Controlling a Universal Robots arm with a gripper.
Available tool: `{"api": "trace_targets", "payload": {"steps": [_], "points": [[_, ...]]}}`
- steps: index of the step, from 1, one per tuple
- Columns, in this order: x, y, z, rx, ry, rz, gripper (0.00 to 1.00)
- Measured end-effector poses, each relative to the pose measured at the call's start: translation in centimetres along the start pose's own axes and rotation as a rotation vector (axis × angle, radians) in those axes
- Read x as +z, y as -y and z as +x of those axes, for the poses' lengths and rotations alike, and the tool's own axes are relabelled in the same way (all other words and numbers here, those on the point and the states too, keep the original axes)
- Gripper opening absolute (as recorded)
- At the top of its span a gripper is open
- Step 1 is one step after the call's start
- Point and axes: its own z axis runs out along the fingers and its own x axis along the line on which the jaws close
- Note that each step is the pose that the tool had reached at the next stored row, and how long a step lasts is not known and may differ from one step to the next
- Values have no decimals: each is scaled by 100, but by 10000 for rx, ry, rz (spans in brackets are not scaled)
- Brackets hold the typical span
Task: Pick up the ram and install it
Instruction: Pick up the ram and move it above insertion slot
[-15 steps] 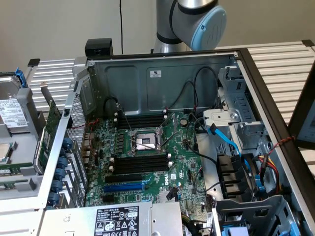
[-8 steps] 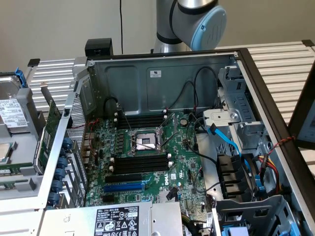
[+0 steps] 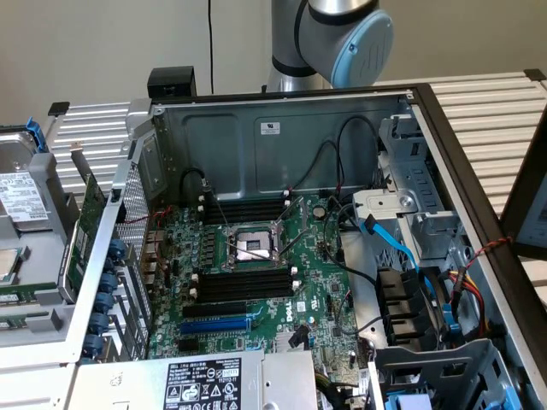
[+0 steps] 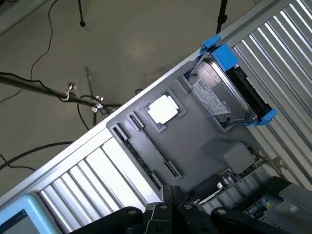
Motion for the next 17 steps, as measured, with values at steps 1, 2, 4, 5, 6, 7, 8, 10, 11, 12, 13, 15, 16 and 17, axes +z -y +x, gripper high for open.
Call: {"api": "trace_targets", "payload": {"steps": [1, 2, 4, 5, 6, 7, 8, 10, 11, 12, 13, 15, 16, 17], "points": [[1, 0, 0, -191, -8, -1, 10], [1, 0, 0, -372, -16, -3, 10], [2, 0, 0, -737, -33, -7, 10], [3, 1, 0, -921, -42, -8, 10], [4, 0, 0, -1101, -50, -10, 10], [4, 0, 0, -1280, -57, -12, 10], [5, 1, 0, -1466, -65, -13, 10], [7, 1, 0, -1814, -82, -15, 10], [7, 0, 0, -2010, -92, -16, 10], [8, 1, 0, -2189, -102, -17, 10], [8, 1, 0, -2364, -113, -17, 10], [9, 1, 0, -2728, -135, -17, 10], [9, 1, 0, -2909, -147, -16, 10], [10, 1, 0, -3092, -161, -14, 10]]}}
